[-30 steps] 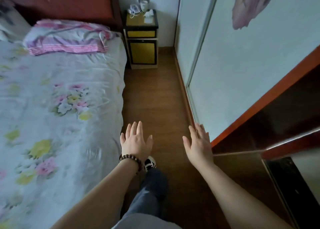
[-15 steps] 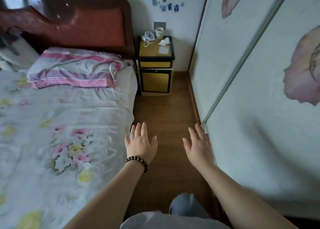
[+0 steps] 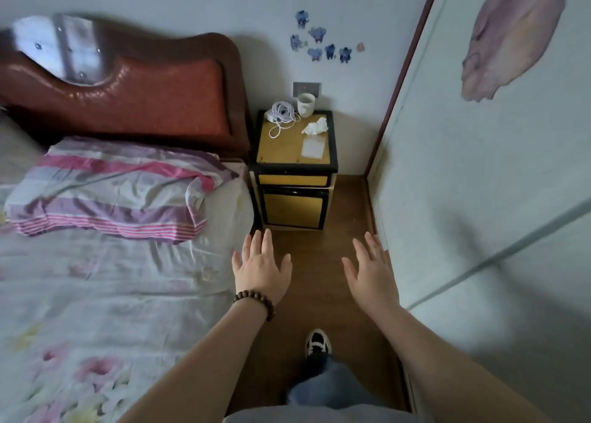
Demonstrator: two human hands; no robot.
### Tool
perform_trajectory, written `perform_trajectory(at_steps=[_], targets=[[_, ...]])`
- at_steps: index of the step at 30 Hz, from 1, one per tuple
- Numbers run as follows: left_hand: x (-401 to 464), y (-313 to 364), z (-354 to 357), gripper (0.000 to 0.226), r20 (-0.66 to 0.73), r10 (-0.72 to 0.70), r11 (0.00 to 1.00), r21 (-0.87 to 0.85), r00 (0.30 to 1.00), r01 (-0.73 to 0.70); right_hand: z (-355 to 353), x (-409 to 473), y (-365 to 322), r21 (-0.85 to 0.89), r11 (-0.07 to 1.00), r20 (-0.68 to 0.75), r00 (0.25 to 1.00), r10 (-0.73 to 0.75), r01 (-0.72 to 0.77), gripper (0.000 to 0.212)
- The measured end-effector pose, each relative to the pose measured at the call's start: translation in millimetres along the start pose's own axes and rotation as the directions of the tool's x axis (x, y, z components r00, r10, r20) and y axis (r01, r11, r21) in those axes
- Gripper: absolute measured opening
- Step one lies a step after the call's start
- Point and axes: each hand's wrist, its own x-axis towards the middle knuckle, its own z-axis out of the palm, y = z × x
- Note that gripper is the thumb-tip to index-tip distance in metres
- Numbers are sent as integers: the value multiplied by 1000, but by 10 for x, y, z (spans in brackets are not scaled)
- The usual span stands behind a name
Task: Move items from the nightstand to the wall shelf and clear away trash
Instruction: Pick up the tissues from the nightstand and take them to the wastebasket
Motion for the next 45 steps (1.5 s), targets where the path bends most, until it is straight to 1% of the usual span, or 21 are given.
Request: perform_trajectory(at_steps=[3, 7, 12, 18, 23, 27, 30, 32, 35, 39, 42, 44, 45], targets=[[757, 222, -142, 67, -10, -12, 1000, -8, 1000, 12, -99, 794, 2, 2, 1000, 0, 1000, -24, 24, 55], [1532, 357, -238, 67, -5, -22, 1000, -16, 1000, 22, -158, 1647, -32, -5, 1000, 13, 1000, -25, 25, 55], [2467, 368, -161, 67, 55, -40, 999, -19, 998, 41, -2, 2534, -108, -1, 999, 38, 999, -33, 33, 53], [3674, 290, 36, 68, 133, 21, 1000, -17, 991, -19, 325, 3574, -191, -46, 997, 96, 993, 69, -65, 53], [4516, 277, 259, 69, 247, 76, 997, 15, 966, -82, 447, 4353, -228, -40, 990, 110, 984, 141, -137, 53], [5020, 424, 555, 69, 372, 121, 989, 36, 920, -145, 537, 4812, -199, -29, 978, 119, 971, 207, -204, 53], [5332, 614, 841, 72, 415, 148, 984, 32, 898, -177, 605, 5061, -87, -20, 968, 140, 958, 251, -251, 53], [5503, 756, 1061, 79, 429, 145, 984, 28, 892, -174, 648, 5197, 12, -18, 962, 158, 949, 271, -272, 53], [5711, 969, 1409, 93, 424, 95, 994, 1, 901, -105, 740, 5350, 170, -10, 967, 180, 950, 253, -256, 54], [5919, 1175, 1871, 115, 345, 51, 998, -43, 937, -38, 927, 5531, 405, 26, 976, 196, 959, 206, -215, 53], [5984, 1246, 2116, 132, 282, -10, 996, -79, 959, 33, 1051, 5624, 572, 62, 975, 199, 960, 199, -215, 53], [5989, 1259, 2223, 134, 236, -44, 994, -83, 971, 65, 1110, 5661, 673, 80, 973, 202, 959, 198, -217, 53], [5988, 1254, 2263, 130, 207, -51, 993, -92, 977, 71, 1133, 5676, 716, 83, 972, 206, 958, 198, -219, 53]])
